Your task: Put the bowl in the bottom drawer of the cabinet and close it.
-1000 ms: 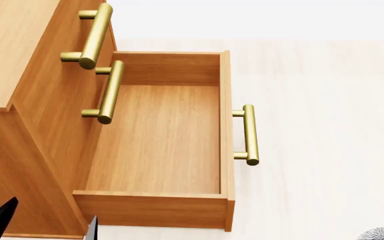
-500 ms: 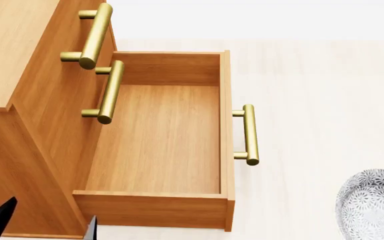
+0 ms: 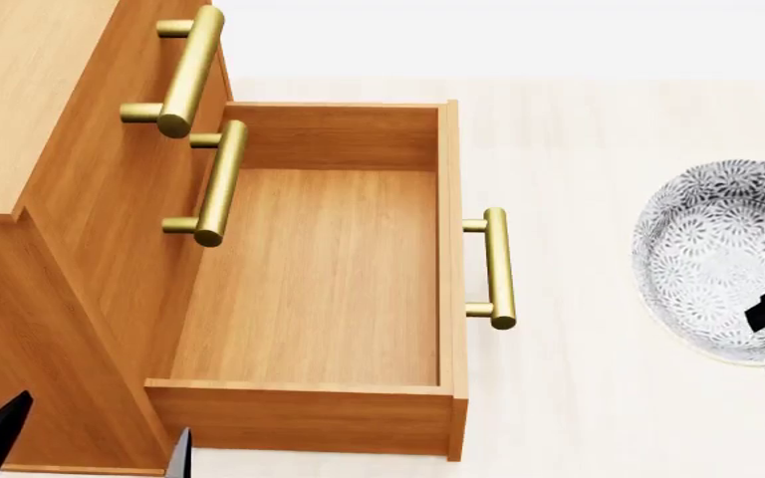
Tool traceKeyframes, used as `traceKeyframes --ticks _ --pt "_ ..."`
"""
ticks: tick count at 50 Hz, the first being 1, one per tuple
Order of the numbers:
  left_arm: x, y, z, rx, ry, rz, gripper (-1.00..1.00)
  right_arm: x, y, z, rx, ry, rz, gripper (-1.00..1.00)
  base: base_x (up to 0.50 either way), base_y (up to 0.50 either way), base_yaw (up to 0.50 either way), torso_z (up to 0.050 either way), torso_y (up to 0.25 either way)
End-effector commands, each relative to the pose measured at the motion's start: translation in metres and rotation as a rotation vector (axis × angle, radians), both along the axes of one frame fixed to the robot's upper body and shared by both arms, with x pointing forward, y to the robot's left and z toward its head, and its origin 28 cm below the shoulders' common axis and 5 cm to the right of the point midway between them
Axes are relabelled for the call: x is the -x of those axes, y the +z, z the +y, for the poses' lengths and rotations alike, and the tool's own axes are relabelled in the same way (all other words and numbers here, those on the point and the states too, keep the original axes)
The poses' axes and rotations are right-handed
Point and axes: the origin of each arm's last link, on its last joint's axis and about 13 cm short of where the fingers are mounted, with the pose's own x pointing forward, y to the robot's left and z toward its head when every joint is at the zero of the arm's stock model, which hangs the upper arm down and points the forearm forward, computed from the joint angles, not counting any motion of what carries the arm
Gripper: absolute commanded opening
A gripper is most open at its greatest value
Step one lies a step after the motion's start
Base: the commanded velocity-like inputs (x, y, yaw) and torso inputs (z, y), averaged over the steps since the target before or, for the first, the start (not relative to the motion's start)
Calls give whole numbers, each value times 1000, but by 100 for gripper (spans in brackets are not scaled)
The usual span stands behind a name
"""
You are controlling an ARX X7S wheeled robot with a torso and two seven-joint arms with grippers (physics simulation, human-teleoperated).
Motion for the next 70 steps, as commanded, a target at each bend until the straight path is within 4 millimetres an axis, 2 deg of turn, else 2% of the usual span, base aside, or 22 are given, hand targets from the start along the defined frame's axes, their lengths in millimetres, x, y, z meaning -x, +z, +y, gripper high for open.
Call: traceKeyframes --ticks 1,9,15,21,22,26,33,38,41,54,56,57,70 --pt "-1 2 2 12 13 -13 100 -23 39 8 99 45 -66 -100 0 0 0 0 0" --pt "-1 2 2 10 13 -11 100 -48 64 23 177 63 -61 -100 0 0 0 0 1" --pt "-1 2 3 9 16 -11 100 -58 73 33 233 84 -54 -100 0 0 0 0 0" --pt "-1 2 3 8 16 -9 100 -69 84 48 299 120 -23 -100 0 0 0 3 0" --pt "-1 2 4 8 17 -7 100 -73 89 55 326 132 -20 -100 0 0 0 0 0" --pt "-1 2 4 8 15 -9 100 -82 91 69 355 146 -12 -100 0 0 0 0 0" --pt "-1 2 4 9 17 -9 100 -98 100 80 364 145 -37 -100 0 0 0 0 1" --pt "-1 2 4 9 20 -10 100 -109 104 93 430 150 93 -100 0 0 0 0 0" --pt "0 1 4 3 16 -11 100 -111 106 99 498 132 59 -100 0 0 0 0 0" --pt "-1 2 6 13 20 -12 100 -120 117 125 507 247 150 -100 0 0 0 0 1" --pt "-1 2 6 13 20 -13 100 -118 117 126 678 167 222 -100 0 0 0 0 0" --pt "-1 2 6 14 19 -13 100 -119 120 130 581 228 205 -100 0 0 0 0 0" --pt "-1 1 8 20 26 -13 100 -126 124 151 584 277 272 -100 0 0 0 0 0"
